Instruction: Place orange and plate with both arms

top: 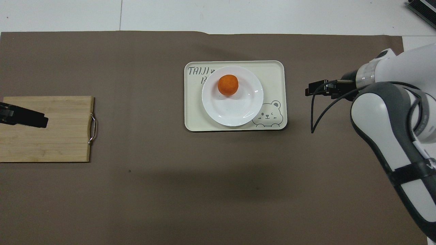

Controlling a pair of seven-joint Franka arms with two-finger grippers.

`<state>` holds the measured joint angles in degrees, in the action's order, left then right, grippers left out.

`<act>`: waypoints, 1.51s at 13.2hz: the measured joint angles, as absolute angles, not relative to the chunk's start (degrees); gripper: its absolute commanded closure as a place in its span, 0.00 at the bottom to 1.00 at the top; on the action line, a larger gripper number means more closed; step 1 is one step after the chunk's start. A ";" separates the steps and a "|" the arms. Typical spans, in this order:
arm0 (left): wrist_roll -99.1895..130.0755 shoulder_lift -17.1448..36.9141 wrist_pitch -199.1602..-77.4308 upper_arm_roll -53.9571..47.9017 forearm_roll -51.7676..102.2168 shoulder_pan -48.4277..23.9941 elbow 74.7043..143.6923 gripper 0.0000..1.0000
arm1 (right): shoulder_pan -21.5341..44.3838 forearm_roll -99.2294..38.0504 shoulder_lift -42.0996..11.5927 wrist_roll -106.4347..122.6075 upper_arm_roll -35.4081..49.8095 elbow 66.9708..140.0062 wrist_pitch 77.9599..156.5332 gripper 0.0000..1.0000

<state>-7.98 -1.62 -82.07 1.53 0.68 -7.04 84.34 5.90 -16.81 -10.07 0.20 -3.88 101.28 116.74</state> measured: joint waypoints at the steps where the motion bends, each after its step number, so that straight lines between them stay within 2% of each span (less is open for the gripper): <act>1: -7.98 -1.62 -82.07 1.53 0.68 -7.04 84.34 0.00 | 5.70 -14.82 -8.85 -1.54 -3.90 101.25 115.31 0.00; 8: -7.98 -1.62 -82.07 1.51 0.68 -7.04 84.34 0.00 | 1.48 -8.73 -1.98 -3.13 -4.39 101.20 105.48 0.00; 14: -7.97 -1.62 -82.07 1.52 0.68 -7.05 84.34 0.00 | 1.15 -4.78 3.57 -2.88 -4.28 100.63 100.98 0.00; 20: -7.95 -1.62 -82.07 1.54 0.68 -7.05 84.34 0.00 | 1.54 -0.59 3.33 -0.43 -3.38 90.51 90.87 0.00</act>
<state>-7.95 -1.62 -82.07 1.54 0.68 -7.05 84.34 1.54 -0.59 3.33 -0.43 -3.38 90.51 90.87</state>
